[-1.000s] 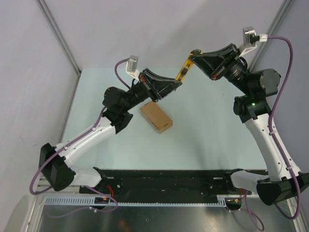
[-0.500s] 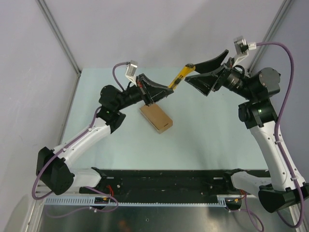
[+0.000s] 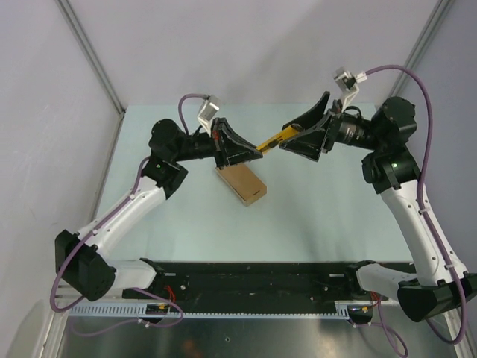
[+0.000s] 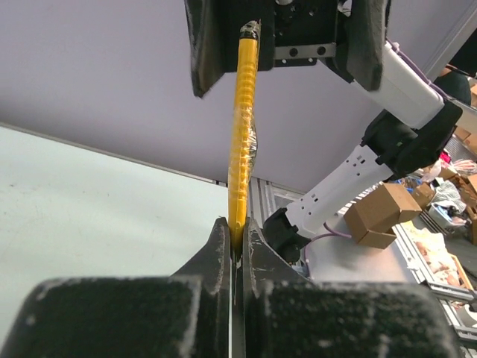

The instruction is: Unpack the express box

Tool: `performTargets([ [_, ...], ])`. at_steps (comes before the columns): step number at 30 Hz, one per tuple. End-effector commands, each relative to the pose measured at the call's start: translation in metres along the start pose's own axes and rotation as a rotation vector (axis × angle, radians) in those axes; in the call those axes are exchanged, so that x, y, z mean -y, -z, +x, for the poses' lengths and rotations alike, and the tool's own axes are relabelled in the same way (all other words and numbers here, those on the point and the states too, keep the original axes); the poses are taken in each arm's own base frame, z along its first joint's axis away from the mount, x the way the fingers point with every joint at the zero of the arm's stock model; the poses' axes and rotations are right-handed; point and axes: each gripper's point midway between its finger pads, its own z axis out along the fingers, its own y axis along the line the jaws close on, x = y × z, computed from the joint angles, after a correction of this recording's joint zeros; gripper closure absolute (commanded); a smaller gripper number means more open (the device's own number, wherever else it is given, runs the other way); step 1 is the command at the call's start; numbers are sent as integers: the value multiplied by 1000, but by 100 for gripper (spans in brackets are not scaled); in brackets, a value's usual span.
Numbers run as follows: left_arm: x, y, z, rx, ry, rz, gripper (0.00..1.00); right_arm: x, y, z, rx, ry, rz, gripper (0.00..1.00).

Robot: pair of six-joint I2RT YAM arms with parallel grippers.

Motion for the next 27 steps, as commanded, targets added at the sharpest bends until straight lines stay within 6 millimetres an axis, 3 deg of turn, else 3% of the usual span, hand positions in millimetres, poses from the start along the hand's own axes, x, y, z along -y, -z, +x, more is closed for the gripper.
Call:
performTargets([
  [1,-6,0,-7,-13,-8,-31,100,-6,-2,20,-82,-11,-42,12],
  [4,-9,-1,-3,-31,31,-33,100,-1,-4,31,-110,-13,-25,20],
  [8,-9,-1,2,-49,40,-24,100,3,-9,40,-139,-38,-31,42],
  [13,-6,0,3,-58,44,-14,100,-1,-13,41,-141,-30,-56,43],
  [16,-4,1,1,-53,38,-17,100,2,-14,41,-141,-31,-55,49],
  [19,-4,1,0,-49,31,-22,100,2,-15,41,-143,-38,-60,69],
  [22,-4,2,0,-49,29,-24,100,3,-15,42,-146,-41,-60,78],
  [24,-3,2,0,-51,30,-22,100,5,-16,43,-149,-47,-57,75],
  [27,-4,2,1,-54,32,-23,100,4,-16,44,-153,-50,-61,63],
])
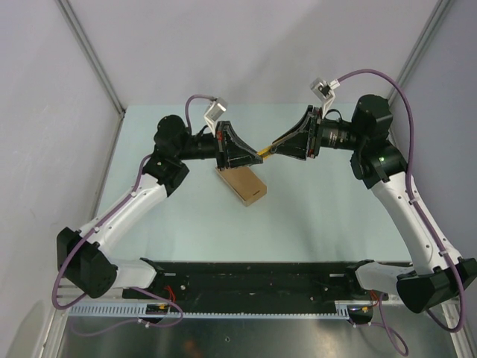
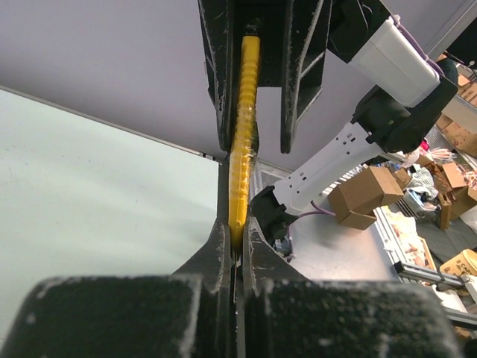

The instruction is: Unpack the express box

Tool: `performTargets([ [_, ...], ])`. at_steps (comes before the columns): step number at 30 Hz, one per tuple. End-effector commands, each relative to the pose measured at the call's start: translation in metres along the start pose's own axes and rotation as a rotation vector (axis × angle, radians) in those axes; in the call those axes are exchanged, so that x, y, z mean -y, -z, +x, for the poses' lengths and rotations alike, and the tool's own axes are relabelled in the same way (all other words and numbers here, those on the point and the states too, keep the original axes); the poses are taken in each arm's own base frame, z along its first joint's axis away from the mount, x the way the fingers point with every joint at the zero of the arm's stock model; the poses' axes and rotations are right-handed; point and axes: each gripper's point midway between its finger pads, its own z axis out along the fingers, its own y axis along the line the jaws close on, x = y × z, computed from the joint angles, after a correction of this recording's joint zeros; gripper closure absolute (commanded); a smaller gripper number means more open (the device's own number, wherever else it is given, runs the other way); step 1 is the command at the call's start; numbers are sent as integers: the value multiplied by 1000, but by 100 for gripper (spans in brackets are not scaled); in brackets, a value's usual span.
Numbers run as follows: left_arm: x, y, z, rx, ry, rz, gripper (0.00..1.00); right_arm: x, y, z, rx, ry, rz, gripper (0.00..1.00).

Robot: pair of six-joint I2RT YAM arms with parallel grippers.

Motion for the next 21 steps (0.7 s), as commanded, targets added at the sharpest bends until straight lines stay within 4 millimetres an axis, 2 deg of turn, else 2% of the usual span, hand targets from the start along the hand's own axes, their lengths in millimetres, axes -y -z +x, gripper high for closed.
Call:
performTargets([
  [1,4,1,-16,29,-57,-13,100,-18,-1,-1,-15,23,-69,62],
  [11,3,0,-17,24,-61,-13,100,-17,-1,4,-34,17,-80,69],
  [15,2,0,-17,24,-60,-15,99,-15,-2,5,-40,11,-81,76],
  [21,0,-1,-16,22,-56,-18,98,-13,-2,7,-46,6,-83,73],
])
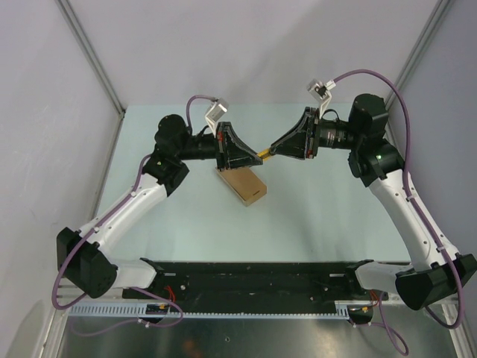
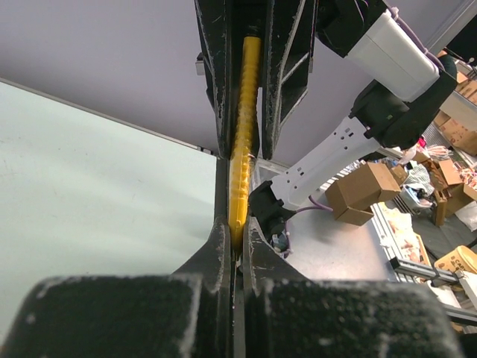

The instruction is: Unpack the express box

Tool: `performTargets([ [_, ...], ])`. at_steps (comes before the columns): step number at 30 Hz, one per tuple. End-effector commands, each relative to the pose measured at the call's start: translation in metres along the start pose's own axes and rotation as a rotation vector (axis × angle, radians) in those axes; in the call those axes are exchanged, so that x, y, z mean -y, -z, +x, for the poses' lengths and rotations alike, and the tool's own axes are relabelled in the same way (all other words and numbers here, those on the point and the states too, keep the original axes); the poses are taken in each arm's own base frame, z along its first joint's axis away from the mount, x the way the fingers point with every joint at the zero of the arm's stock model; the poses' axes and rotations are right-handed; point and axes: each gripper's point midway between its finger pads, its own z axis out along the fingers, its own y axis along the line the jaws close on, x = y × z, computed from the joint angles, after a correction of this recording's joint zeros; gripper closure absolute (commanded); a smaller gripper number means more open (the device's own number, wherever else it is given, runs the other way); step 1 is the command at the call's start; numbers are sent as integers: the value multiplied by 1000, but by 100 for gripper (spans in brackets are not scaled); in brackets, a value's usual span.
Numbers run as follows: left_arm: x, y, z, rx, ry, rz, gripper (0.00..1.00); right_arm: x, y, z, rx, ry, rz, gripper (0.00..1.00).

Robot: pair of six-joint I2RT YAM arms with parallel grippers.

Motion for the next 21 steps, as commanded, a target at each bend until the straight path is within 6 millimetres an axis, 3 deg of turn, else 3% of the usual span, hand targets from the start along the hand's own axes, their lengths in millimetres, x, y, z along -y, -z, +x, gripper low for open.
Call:
performTargets([
  [1,2,-1,-21,40,-77,-11,98,-17,0,0,-19,25,-66,72],
  [3,2,-1,-21,41,-79,-12,97,-17,0,0,-19,25,-66,74],
  [7,1,-1,-22,44,-77,-19,92,-16,-1,1,-21,23,-67,100],
  [10,-3,0,-23,56,-87,-39,65,-14,-1,0,-17,30,-52,100],
  [11,-5,0,-23,59,-84,-50,47,-13,0,0,-15,30,-46,100],
  [13,-12,4,-26,85,-87,-97,25,-8,0,0,-10,26,-16,100],
  [15,-19,9,-30,113,-85,-148,17,-4,1,0,-1,34,17,100],
  [19,-59,32,-33,191,-11,-354,11,20,4,0,22,31,162,100],
  [20,-78,43,-38,242,9,-459,11,25,6,0,26,31,195,100],
  [21,-92,52,-31,243,63,-543,11,30,8,-1,34,42,231,100],
])
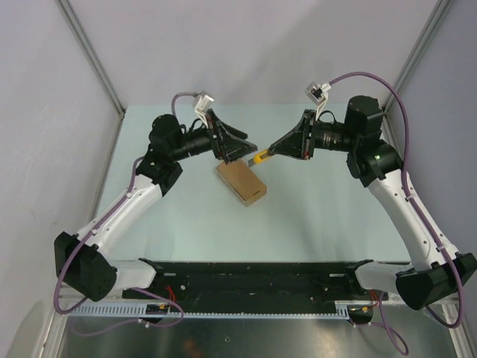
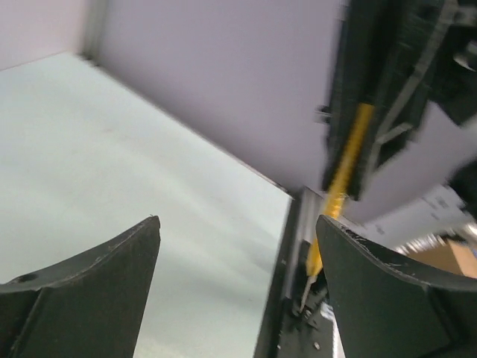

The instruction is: Unpack the express box

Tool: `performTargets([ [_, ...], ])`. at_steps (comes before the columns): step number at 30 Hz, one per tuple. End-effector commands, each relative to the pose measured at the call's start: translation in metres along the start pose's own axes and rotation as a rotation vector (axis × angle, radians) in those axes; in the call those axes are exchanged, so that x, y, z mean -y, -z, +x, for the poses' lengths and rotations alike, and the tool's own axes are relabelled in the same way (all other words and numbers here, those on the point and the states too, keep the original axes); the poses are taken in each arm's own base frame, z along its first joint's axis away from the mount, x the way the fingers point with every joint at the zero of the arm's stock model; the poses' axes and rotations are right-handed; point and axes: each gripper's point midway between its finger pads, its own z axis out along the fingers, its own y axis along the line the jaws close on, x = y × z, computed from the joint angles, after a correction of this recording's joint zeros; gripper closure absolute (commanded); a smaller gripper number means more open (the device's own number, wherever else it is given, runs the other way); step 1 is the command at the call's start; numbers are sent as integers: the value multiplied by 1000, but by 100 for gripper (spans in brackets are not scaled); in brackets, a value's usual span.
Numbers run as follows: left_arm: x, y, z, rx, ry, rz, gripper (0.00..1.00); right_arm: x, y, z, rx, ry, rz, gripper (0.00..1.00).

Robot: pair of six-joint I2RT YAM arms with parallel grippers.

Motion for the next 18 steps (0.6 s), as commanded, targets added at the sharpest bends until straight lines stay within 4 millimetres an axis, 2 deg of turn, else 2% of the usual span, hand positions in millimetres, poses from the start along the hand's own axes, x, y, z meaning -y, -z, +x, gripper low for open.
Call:
performTargets([
  [1,-71,33,-16,136,94,-405,11,23,10,-8,51,37,201,100],
  [2,-88,41,-10,139,132,-492,11,30,10,-7,49,31,233,100],
  [3,-114,58,2,144,188,-644,11,36,12,-7,50,37,267,100],
  [4,-129,70,6,167,249,-711,11,49,14,-3,46,23,333,100],
  [5,-145,81,27,153,309,-770,11,55,15,1,40,19,360,100],
  [7,-169,100,53,152,416,-849,11,71,15,13,18,10,439,100],
  [9,-185,106,71,123,463,-880,11,78,13,25,-3,14,471,100],
  [10,-193,111,75,109,453,-903,12,88,13,36,-24,14,509,100],
  [13,-218,120,85,88,436,-982,11,96,0,66,-103,16,535,100],
  [14,-223,120,78,97,418,-995,12,96,-11,87,-160,22,517,100],
  [15,-238,121,87,75,429,-1029,11,96,-16,97,-189,27,513,100],
  [17,-253,118,78,72,397,-1048,11,95,-29,119,-235,48,487,100],
  [18,-262,115,80,55,395,-1052,11,85,-44,135,-269,57,451,100],
])
